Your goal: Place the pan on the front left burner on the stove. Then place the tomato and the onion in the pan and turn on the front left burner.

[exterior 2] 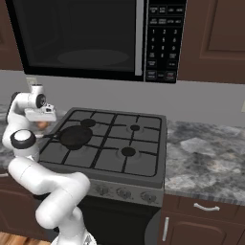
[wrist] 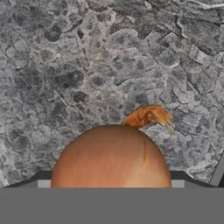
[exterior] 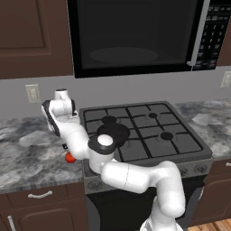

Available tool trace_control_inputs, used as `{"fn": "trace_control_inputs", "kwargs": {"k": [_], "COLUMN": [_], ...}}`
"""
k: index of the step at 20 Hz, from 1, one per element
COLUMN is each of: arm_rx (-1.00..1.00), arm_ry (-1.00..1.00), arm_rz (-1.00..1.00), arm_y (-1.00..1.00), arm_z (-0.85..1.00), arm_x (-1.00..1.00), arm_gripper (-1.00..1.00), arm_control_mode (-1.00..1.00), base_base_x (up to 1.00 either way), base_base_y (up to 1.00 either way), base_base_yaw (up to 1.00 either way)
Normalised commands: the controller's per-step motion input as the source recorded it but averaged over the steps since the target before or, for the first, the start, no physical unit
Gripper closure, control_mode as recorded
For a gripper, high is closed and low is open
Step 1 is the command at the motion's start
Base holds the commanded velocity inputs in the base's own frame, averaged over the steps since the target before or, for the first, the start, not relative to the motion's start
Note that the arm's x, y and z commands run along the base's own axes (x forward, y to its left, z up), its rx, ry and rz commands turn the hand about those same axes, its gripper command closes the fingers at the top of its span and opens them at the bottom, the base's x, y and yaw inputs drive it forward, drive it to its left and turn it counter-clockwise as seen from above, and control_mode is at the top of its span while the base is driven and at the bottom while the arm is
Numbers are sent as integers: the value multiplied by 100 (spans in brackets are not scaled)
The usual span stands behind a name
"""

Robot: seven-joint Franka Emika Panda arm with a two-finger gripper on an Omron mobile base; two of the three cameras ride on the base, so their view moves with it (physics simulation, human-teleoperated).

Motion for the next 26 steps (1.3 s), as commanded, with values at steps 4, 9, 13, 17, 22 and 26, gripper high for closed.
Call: {"fn": "trace_control_inputs", "kwargs": {"k": [4, 9, 13, 17, 22, 26], "arm_rx": [0, 0, 0, 0, 0, 0], "arm_ry": [0, 0, -3, -9, -12, -11], "arm_rz": [0, 0, 0, 0, 0, 0], "arm_y": [0, 0, 0, 0, 0, 0], "arm_z": [0, 10, 17, 27, 28, 17], "arm_x": [-36, -39, -39, -24, -9, -8], "arm_gripper": [100, 100, 100, 100, 100, 100], "arm_control_mode": [-100, -100, -100, -100, -100, -100], "base_base_x": [0, 0, 0, 0, 0, 0], "base_base_y": [0, 0, 0, 0, 0, 0], "base_base_yaw": [0, 0, 0, 0, 0, 0]}}
